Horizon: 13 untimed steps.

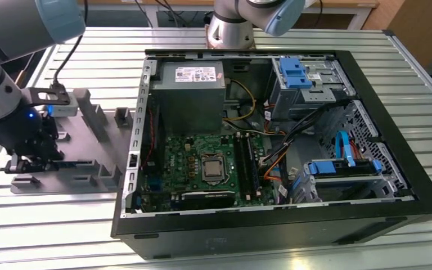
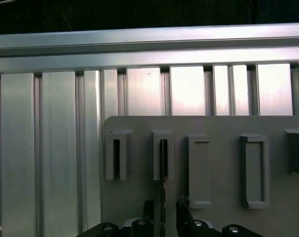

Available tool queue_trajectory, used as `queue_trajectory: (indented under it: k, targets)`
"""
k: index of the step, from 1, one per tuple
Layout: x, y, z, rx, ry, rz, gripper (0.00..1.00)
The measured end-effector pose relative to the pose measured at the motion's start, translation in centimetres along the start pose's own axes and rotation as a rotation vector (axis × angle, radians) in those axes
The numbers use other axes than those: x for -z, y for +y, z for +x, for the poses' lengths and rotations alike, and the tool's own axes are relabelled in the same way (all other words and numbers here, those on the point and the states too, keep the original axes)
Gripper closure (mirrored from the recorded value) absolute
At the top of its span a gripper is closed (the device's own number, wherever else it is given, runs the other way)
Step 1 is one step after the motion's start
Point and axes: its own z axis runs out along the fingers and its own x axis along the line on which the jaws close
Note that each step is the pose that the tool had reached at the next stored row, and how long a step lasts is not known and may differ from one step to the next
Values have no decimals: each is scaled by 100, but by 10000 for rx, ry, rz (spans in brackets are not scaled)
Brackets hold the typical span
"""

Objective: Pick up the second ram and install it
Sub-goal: 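Pick up the second ram and move it above second insertion slot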

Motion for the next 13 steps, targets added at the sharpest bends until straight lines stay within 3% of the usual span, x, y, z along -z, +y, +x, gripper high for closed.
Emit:
queue_trajectory:
  k: [13]
  targets:
    - [-39,-8,-1,92,1,0,68]
